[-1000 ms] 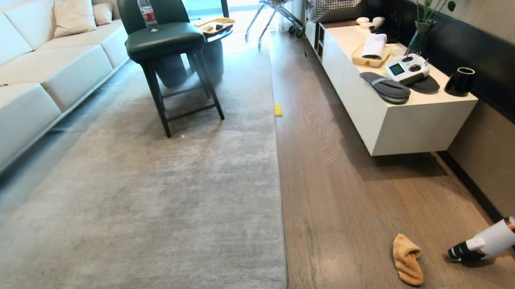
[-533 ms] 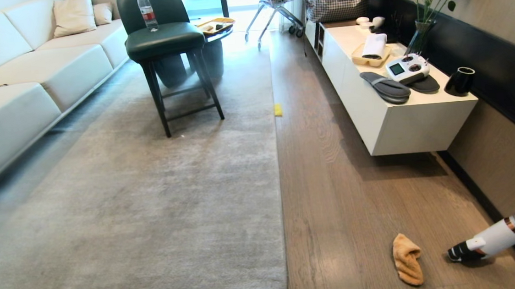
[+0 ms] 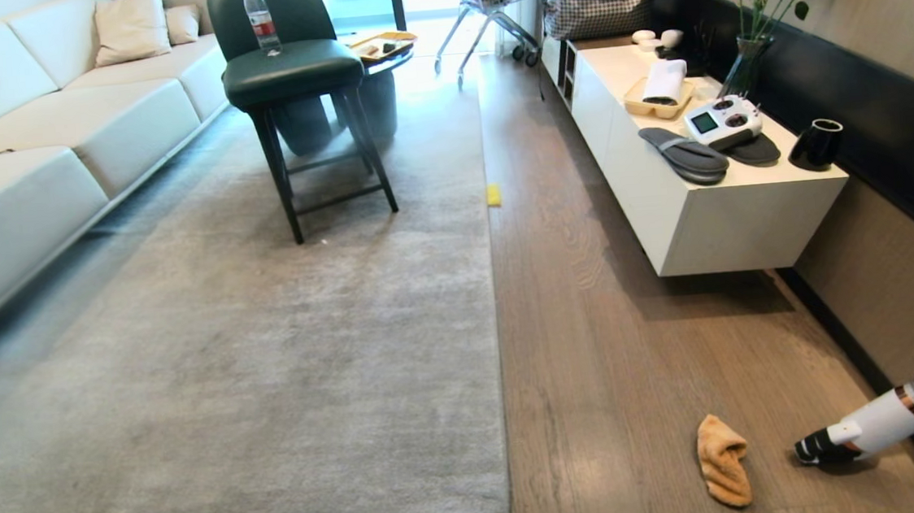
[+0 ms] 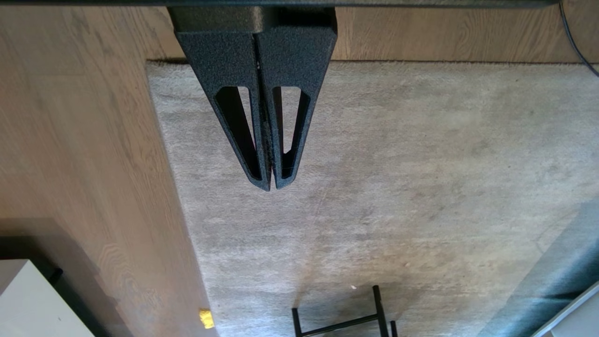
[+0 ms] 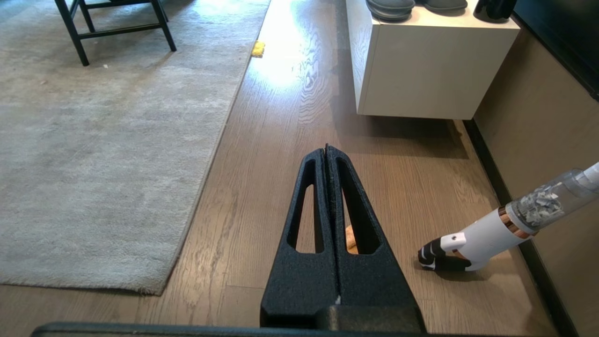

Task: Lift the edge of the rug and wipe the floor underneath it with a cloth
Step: Lift up the carpet

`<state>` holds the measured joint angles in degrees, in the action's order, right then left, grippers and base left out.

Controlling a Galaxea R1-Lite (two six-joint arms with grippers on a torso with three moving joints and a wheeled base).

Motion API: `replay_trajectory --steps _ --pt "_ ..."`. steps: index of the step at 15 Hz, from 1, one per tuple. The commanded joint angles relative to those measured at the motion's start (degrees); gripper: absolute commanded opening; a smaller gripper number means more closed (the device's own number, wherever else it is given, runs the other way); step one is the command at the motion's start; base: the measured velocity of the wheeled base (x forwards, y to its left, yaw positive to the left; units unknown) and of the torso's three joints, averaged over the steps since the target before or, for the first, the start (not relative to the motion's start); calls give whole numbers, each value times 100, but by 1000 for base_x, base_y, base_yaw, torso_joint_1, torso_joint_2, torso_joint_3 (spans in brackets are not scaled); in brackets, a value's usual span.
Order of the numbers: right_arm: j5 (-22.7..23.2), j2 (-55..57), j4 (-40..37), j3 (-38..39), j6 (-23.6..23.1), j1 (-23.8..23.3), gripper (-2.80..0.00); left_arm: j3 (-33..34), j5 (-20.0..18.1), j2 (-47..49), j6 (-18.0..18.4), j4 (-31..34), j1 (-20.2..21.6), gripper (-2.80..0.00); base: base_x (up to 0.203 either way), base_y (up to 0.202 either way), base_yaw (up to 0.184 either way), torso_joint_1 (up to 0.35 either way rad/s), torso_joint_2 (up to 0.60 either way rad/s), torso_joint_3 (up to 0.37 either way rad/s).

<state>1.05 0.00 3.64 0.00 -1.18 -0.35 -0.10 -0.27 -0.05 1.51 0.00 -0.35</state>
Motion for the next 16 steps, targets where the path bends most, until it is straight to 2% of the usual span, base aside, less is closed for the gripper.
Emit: replay_trajectory --steps 1,16 --pt "1 0 6 0 -5 0 -280 2 8 5 -1 0 0 -280 0 0 0 0 0 0" --pt "1 0 6 0 -5 0 -280 1 9 5 16 8 0 -280 0 0 0 0 0 0"
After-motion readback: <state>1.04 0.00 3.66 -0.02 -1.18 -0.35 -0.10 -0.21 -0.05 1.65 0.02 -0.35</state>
